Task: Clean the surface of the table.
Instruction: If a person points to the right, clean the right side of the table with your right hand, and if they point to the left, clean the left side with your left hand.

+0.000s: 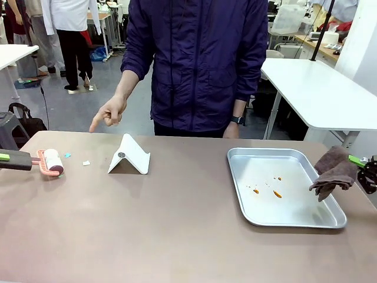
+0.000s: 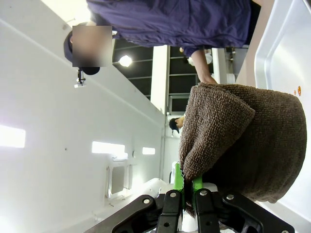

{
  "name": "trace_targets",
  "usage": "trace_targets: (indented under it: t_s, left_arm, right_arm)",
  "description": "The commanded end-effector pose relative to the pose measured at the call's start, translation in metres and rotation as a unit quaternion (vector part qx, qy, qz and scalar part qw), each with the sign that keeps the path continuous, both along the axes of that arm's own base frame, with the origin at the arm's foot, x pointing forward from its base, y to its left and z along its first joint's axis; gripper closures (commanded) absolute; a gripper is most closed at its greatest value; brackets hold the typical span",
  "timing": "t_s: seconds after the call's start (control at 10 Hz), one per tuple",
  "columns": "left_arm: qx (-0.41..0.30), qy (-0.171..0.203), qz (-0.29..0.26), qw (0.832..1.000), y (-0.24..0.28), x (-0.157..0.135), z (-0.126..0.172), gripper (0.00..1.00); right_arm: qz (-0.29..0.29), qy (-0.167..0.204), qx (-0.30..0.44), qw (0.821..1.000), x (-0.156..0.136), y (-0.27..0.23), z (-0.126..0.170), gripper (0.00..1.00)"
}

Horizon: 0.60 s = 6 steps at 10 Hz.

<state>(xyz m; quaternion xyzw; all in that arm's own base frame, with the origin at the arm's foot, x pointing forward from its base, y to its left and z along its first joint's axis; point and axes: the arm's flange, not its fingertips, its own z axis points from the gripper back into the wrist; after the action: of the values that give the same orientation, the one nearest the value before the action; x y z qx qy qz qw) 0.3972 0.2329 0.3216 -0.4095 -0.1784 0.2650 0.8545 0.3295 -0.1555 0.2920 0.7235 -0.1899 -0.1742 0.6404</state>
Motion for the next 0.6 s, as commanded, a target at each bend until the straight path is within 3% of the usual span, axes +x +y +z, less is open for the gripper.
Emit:
trace_targets:
  t_s: [0.0, 0.5]
  left_arm:
    - [0.028, 0.038, -0.006, 0.999, -0.009, 0.012, -0.009, 0.78]
    - [0.047, 0.070, -0.019, 0.996, -0.035, 0.043, -0.010, 0.78]
  right_arm:
    - [0.007, 0.006, -0.005, 1.000, 0.000, 0.001, 0.007, 1.00]
    - [0.007, 0.006, -0.005, 1.000, 0.000, 0.001, 0.007, 1.00]
